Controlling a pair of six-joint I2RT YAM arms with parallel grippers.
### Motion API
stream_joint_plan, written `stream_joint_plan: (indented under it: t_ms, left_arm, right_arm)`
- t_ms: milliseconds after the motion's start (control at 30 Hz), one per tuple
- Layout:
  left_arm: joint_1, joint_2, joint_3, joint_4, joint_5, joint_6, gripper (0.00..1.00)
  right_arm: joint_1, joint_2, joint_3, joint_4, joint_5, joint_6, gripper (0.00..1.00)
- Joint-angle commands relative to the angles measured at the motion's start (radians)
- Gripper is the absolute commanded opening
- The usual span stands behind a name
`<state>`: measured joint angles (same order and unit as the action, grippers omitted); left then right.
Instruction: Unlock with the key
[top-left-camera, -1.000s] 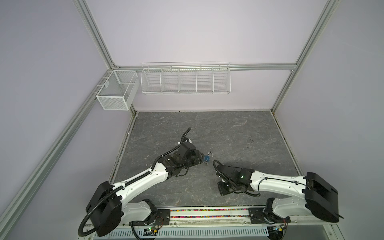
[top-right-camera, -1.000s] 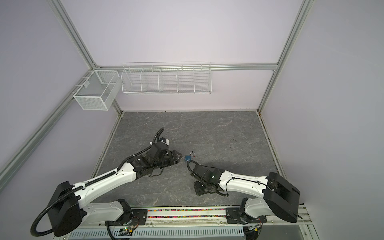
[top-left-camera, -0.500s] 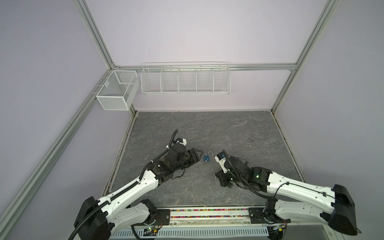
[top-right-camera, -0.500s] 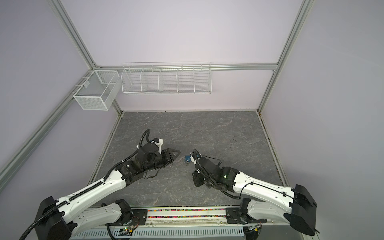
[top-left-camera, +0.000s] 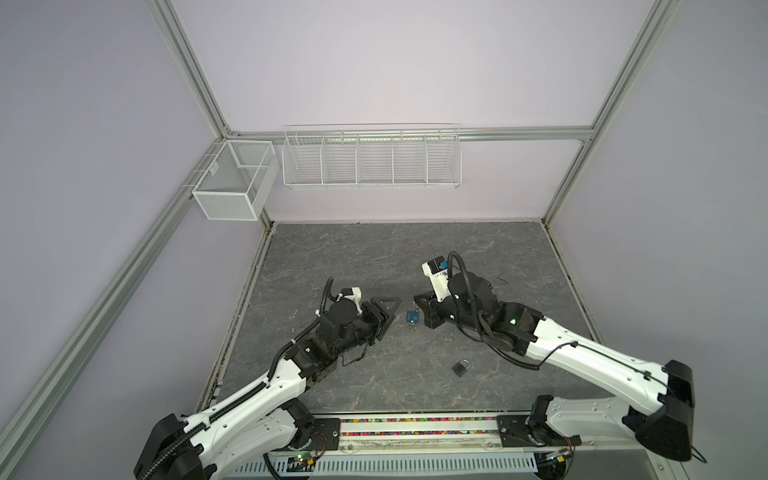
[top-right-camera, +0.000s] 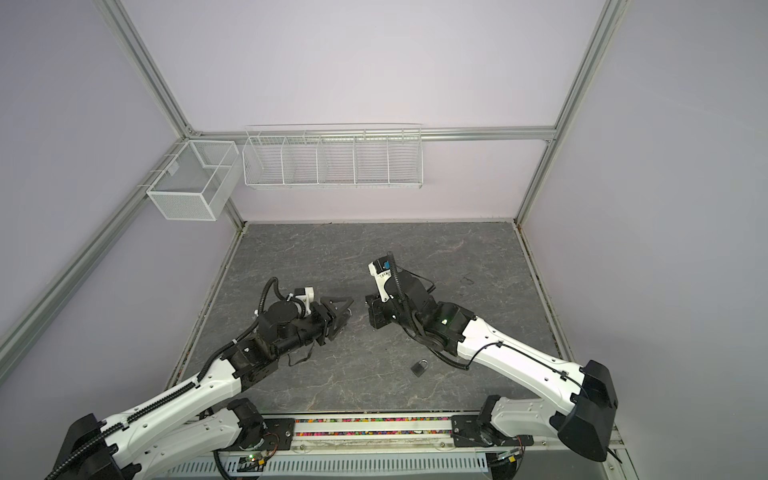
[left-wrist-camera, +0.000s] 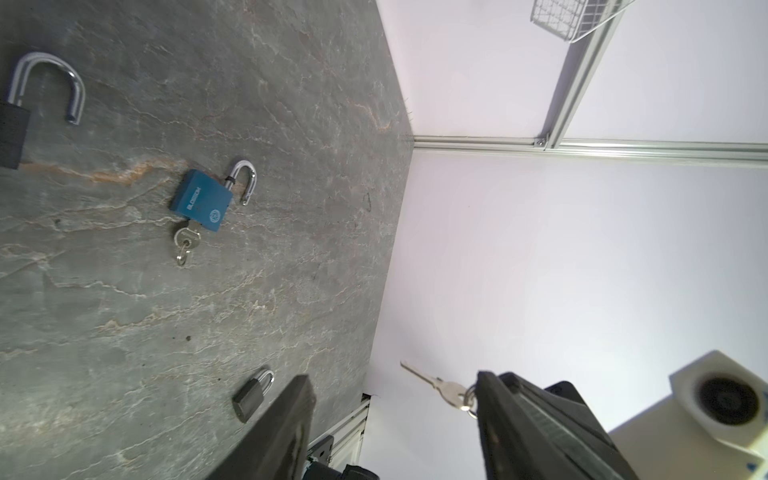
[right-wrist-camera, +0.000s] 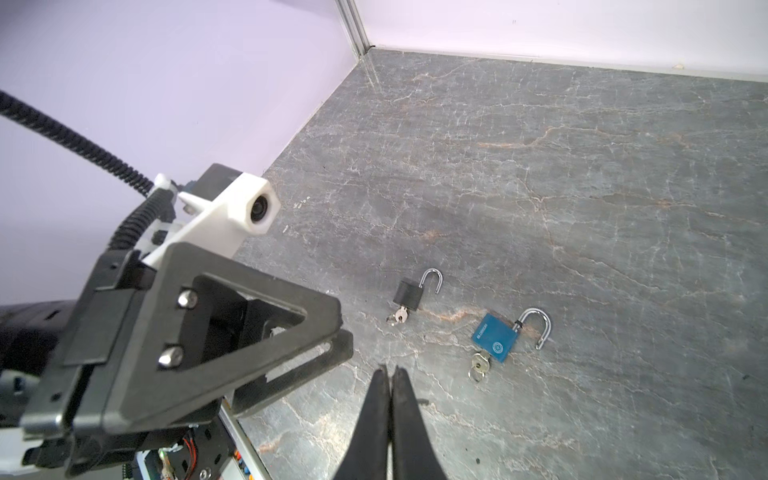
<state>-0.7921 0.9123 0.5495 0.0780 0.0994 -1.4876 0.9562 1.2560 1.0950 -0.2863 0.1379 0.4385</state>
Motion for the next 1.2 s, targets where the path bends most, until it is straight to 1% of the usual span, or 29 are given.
stream_joint_plan:
  t_ms: [0,100,200,267,333,400,467,533,600,667,700,733,800,833,867,900,1033,1100,1167]
  left_arm:
    - [0.003,-0.038,-0.014,0.042,-0.071,-0.033,0.61]
    - [0.003,-0.042,-0.021,0.056,-0.076,-0.056,0.62]
    - [0.002,-0.034,-0.017,0.07,-0.077,-0.081,0.62]
    - [0.003,-0.029,-0.01,0.08,-0.076,-0.081,0.62]
    - [0.004,-0.026,0.0,0.099,-0.081,-0.03,0.61]
    - [0.003,-0.033,0.02,0.076,-0.109,0.093,0.6]
    - [0.003,-0.042,0.039,0.037,-0.15,0.256,0.59]
    - [0.003,-0.035,0.051,0.057,-0.16,0.506,0.56]
    - [0.001,-0.012,0.066,0.078,-0.127,0.749,0.56]
    - [-0.008,0.015,0.037,0.184,-0.036,0.969,0.53]
    - [-0.015,0.024,0.002,0.274,0.037,1.066,0.53]
    - [-0.03,0.033,-0.035,0.354,0.075,1.143,0.53]
    - [-0.08,0.06,-0.091,0.509,0.091,1.286,0.51]
    - [-0.098,0.068,-0.09,0.521,0.1,1.344,0.5]
    - [-0.113,0.08,-0.083,0.525,0.087,1.388,0.49]
    - [-0.114,0.091,-0.086,0.545,0.093,1.413,0.49]
    - [-0.114,0.159,-0.102,0.683,0.136,1.47,0.49]
    - [-0.114,0.195,-0.089,0.71,0.114,1.487,0.49]
    - [-0.115,0.22,-0.072,0.703,0.117,1.506,0.49]
  right_arm:
    - [-0.007,0.036,0.06,-0.005,-0.011,0.033,0.07]
    - [-0.008,0.076,0.117,-0.066,0.005,0.049,0.07]
    - [-0.008,0.081,0.117,-0.041,-0.013,0.053,0.07]
    - [-0.008,0.089,0.131,-0.059,-0.016,0.066,0.07]
    - [-0.013,0.094,0.151,-0.098,-0.001,0.105,0.07]
    - [-0.026,0.089,0.169,-0.137,0.001,0.176,0.07]
    - [-0.027,0.086,0.196,-0.195,0.024,0.223,0.07]
    - [-0.03,0.089,0.223,-0.257,0.029,0.253,0.07]
    - [-0.034,0.088,0.242,-0.304,0.02,0.287,0.07]
    - [-0.038,0.078,0.246,-0.319,0.009,0.32,0.07]
    - [-0.043,0.073,0.249,-0.324,-0.002,0.336,0.07]
    - [-0.043,0.067,0.253,-0.327,-0.01,0.347,0.07]
    - [-0.045,0.065,0.274,-0.35,-0.021,0.361,0.07]
    - [-0.046,0.063,0.285,-0.369,-0.017,0.366,0.07]
    - [-0.048,0.06,0.29,-0.379,-0.024,0.37,0.07]
    - [-0.051,0.058,0.292,-0.382,-0.031,0.372,0.07]
    - [-0.054,0.052,0.303,-0.387,-0.067,0.376,0.07]
    - [-0.053,0.049,0.308,-0.399,-0.076,0.377,0.07]
    - [-0.055,0.044,0.308,-0.404,-0.081,0.377,0.07]
